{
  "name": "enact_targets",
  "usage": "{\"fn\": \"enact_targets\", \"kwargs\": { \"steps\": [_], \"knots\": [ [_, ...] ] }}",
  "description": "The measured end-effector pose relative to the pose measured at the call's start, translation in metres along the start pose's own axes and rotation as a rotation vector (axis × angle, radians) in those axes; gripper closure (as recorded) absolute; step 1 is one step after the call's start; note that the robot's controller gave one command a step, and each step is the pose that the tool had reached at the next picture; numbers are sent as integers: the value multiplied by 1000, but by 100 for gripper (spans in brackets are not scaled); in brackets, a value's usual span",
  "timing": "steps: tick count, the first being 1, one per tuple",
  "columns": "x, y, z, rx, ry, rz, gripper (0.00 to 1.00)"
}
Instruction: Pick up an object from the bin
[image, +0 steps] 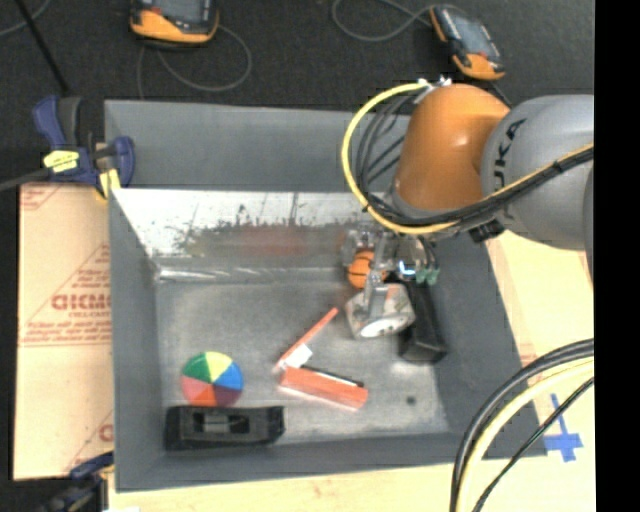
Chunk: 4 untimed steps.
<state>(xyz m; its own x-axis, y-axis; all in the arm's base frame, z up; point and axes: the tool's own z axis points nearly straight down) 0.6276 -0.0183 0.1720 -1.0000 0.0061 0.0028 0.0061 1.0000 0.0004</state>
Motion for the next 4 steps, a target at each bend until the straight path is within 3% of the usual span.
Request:
{"fn": "enact_targets", "kwargs": {
  "steps": [1,2,3,4],
  "knots": [
    [-1,0,-5,0,-7,0,0],
    [-3,23,33,3,-14,-69,0],
    [33,30,65,0,-6,-89,0],
    [47,28,86,2,-5,-212,0]
  ]
}}
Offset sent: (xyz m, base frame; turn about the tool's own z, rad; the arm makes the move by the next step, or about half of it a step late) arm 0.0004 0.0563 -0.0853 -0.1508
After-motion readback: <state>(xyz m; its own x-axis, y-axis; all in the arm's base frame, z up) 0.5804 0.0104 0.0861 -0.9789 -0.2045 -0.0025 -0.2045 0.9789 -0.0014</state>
